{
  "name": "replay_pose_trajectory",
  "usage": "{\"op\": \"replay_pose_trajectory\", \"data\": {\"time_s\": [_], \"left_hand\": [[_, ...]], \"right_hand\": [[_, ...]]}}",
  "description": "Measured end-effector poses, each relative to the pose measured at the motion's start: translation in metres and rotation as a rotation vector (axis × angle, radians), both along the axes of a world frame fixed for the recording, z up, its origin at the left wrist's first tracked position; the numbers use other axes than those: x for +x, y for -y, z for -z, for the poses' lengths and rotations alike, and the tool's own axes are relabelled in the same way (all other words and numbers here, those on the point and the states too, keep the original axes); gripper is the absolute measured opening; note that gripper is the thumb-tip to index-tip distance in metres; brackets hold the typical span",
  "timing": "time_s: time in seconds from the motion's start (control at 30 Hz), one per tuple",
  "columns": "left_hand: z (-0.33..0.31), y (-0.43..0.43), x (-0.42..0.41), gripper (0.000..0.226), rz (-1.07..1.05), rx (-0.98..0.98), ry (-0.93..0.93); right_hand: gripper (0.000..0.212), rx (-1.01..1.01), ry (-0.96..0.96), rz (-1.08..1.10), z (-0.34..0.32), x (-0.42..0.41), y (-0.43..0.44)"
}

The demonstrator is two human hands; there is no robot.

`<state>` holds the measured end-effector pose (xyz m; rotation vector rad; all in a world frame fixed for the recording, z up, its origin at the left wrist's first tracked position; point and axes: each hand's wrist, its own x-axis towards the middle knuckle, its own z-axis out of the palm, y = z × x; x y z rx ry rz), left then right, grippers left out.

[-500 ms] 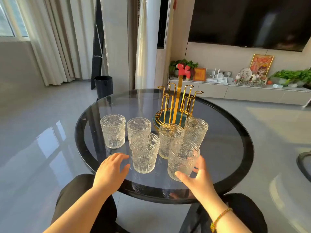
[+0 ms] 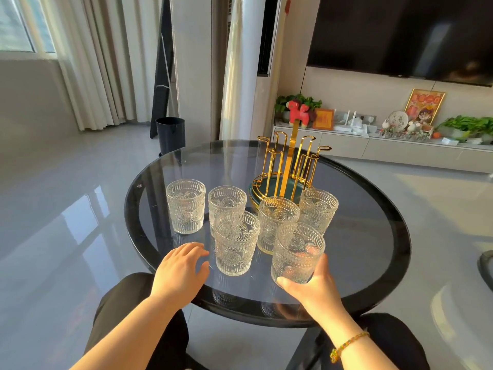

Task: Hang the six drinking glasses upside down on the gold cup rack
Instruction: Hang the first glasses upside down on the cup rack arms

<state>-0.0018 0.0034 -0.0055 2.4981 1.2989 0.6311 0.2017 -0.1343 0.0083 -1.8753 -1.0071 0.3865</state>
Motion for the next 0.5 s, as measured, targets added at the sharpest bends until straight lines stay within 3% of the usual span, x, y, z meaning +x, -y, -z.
{"op": "replay_pose_trajectory", "data": {"time_s": [0.33,0.5], "left_hand": [[-0.016,0.002,-0.005,0.025,-0.045,-0.098,0.173],[-0.053,0.001,-0.004,0.022,-0.055,0.088,0.352]], "right_hand": [[0.062,0.188,-0.247,-0.106,-0.002,0.007,0.005],[0.057,0.259,-0.270,-0.160,-0.020,0.022,0.011]]}}
